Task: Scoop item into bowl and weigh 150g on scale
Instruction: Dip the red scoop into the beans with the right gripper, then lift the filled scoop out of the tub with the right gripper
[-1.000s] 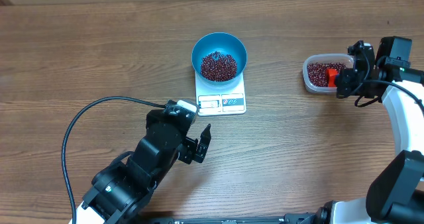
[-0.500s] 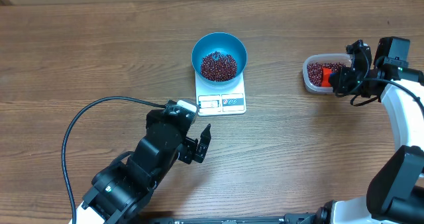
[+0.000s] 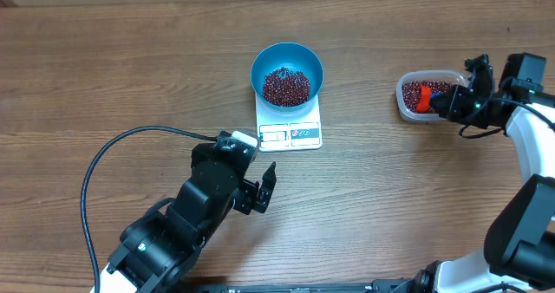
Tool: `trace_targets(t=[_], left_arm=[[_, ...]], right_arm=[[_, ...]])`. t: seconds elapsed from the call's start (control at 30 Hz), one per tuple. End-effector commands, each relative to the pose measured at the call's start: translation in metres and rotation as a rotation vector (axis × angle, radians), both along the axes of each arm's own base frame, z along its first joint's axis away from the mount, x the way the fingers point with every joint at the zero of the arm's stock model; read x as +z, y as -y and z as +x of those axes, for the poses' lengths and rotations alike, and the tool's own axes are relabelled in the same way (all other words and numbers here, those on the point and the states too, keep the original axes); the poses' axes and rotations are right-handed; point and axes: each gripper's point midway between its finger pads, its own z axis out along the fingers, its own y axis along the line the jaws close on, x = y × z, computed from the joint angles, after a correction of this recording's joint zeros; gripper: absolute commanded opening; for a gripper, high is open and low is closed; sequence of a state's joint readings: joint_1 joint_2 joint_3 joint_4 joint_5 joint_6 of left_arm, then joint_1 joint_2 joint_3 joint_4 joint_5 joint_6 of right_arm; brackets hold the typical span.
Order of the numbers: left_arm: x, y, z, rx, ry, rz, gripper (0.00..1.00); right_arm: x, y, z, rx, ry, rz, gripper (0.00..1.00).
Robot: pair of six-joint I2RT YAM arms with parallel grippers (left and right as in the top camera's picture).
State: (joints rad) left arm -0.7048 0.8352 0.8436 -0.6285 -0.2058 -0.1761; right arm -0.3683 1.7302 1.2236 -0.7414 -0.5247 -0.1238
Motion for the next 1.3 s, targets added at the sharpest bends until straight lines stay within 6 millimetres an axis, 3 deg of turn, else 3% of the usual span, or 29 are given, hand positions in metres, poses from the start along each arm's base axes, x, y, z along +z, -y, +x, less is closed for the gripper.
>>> trace_targets(t=[0.0,0.43,1.27], left_arm=[[-0.001,-0.002,0.001,-0.003,0.01,0.014,0.99],[-0.001,-0.002,0.001,-0.003,0.01,0.014,1.0],[-0.001,-0.002,0.001,-0.004,0.009,0.014,0.99]], right_arm=[[-0.017,-0.002,-0.008,-0.02,-0.052,0.085,0.04],[-0.003,0.01,-0.011,-0.06,0.007,0.291,0.04],[0.018,0.048,-0.022,-0.157,0.095,0.45,0.04]])
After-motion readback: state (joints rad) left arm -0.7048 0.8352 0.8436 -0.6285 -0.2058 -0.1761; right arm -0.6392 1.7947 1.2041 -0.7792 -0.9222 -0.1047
